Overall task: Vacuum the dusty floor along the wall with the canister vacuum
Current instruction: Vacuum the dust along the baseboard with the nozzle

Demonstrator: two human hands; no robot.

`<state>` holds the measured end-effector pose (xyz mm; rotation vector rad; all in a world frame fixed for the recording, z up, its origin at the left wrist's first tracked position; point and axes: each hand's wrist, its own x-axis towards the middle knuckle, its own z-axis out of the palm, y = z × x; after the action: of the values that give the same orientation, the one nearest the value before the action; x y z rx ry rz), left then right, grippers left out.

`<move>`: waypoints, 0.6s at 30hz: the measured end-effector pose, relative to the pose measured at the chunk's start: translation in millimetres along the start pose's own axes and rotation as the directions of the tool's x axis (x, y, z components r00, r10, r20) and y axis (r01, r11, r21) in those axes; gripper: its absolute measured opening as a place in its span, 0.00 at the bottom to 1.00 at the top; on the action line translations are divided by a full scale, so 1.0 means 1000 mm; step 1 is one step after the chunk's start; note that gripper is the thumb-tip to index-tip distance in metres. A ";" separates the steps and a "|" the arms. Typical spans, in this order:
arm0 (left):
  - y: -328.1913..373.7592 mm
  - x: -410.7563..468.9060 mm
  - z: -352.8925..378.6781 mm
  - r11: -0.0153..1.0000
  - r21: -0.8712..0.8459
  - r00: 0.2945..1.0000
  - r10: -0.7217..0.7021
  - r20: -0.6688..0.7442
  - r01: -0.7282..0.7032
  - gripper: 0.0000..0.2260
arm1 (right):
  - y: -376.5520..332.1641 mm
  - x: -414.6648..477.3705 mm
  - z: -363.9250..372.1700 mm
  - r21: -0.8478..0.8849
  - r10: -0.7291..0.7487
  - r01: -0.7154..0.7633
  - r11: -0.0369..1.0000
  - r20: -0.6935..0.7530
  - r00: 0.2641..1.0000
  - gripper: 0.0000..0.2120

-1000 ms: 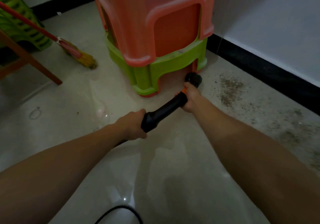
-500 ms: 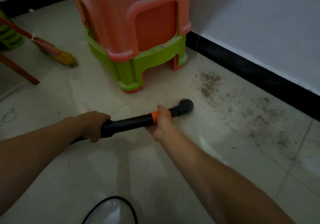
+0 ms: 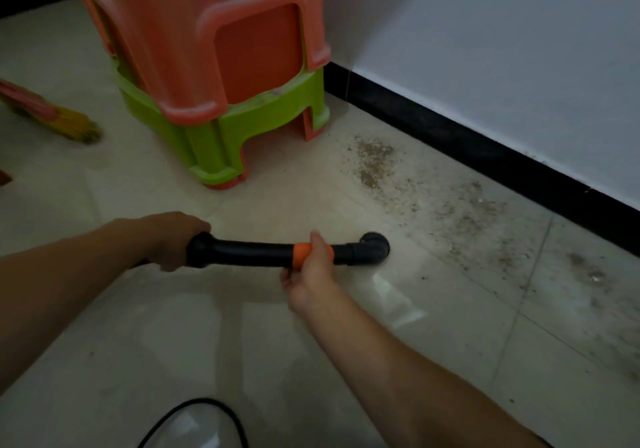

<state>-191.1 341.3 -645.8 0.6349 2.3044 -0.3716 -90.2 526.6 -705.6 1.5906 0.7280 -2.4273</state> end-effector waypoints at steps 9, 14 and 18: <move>0.059 0.020 -0.032 0.977 -0.209 0.999 0.036 -0.029 -0.042 0.20 | -0.106 0.029 0.008 -0.049 -0.128 0.135 0.990 0.125 0.984 0.13; 0.054 0.018 -0.032 0.968 -0.250 0.999 0.002 -0.032 -0.010 0.20 | -0.098 0.039 0.010 -0.041 -0.121 0.125 0.991 0.091 0.988 0.12; 0.066 0.020 -0.031 0.968 -0.250 1.000 -0.009 0.026 0.015 0.22 | -0.107 0.045 0.010 -0.086 -0.133 0.142 0.986 0.099 0.986 0.11</move>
<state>-185.7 416.7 -643.1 0.4873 2.2836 -0.0890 -158.6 621.5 -709.1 1.4267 0.9480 -2.5028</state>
